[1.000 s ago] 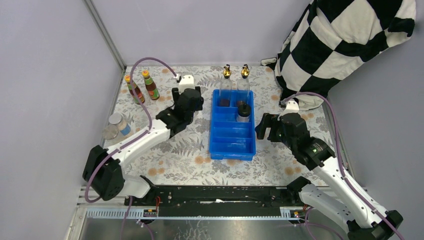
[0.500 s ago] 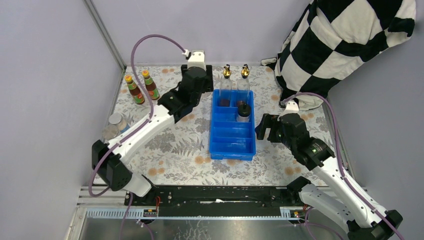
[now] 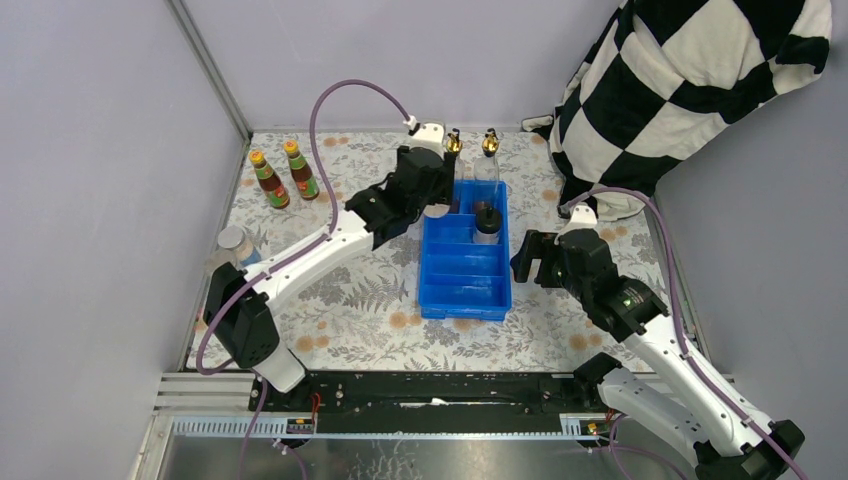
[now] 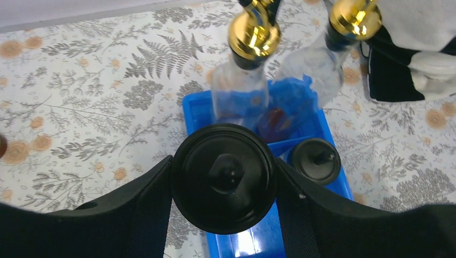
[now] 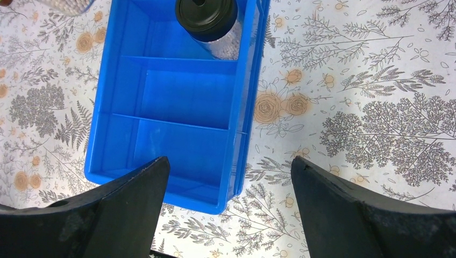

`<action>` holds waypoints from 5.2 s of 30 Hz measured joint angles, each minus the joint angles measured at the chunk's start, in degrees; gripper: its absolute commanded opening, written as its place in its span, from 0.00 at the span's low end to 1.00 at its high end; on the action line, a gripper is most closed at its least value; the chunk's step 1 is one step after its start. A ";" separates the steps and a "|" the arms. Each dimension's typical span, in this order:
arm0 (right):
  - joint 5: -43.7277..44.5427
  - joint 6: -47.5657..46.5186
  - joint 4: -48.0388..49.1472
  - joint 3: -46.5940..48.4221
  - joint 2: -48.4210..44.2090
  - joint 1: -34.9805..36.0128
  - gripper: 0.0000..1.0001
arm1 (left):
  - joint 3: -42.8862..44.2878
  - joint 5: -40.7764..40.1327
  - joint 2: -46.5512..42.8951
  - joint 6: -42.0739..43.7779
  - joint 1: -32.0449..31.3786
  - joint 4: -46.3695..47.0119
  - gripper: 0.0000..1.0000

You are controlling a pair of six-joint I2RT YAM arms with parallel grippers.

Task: Organize the condiment bottles
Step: Place the bottle in the storage box, then pick up the bottle from the center of the board.

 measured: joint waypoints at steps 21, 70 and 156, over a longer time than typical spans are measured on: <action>-0.04 0.31 0.37 -2.16 0.37 0.00 0.91 | -11.52 -3.98 1.79 -0.92 -8.83 11.26 0.58; -0.04 0.26 0.59 -3.02 0.24 0.00 0.91 | -13.14 -5.62 11.19 1.07 -5.05 21.44 0.59; -10.43 -0.09 16.04 -10.10 9.57 0.00 1.00 | -27.43 1.38 -21.35 -8.87 15.58 1.09 0.99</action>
